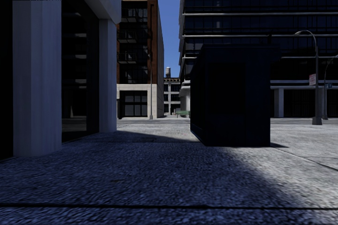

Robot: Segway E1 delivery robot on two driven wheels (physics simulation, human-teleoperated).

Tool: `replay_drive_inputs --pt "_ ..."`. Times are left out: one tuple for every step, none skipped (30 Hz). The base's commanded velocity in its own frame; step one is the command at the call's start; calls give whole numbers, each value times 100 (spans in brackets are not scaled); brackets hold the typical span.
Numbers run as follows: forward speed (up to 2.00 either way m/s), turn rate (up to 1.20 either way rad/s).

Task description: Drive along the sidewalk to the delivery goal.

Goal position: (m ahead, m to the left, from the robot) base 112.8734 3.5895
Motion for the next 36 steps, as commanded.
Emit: replay_drive_inputs --pt "200 0" --pt "200 0" --pt "200 0" --pt "200 0" --pt "200 0" --pt "200 0" --pt "200 0" --pt "200 0" --pt "200 0" --pt "200 0" --pt "200 0" --pt "200 0" --pt "200 0" --pt "200 0" --pt "200 0" --pt "200 0" --pt "200 0" --pt "200 0" --pt "200 0" --pt "200 0" --pt "200 0" --pt "200 0" --pt "200 0" --pt "200 0" --pt "200 0" --pt "200 0" --pt "200 0" --pt "200 0" --pt "200 0" --pt "200 0" --pt "200 0" --pt "200 0" --pt "200 0" --pt "200 0" --pt "200 0" --pt "200 0"
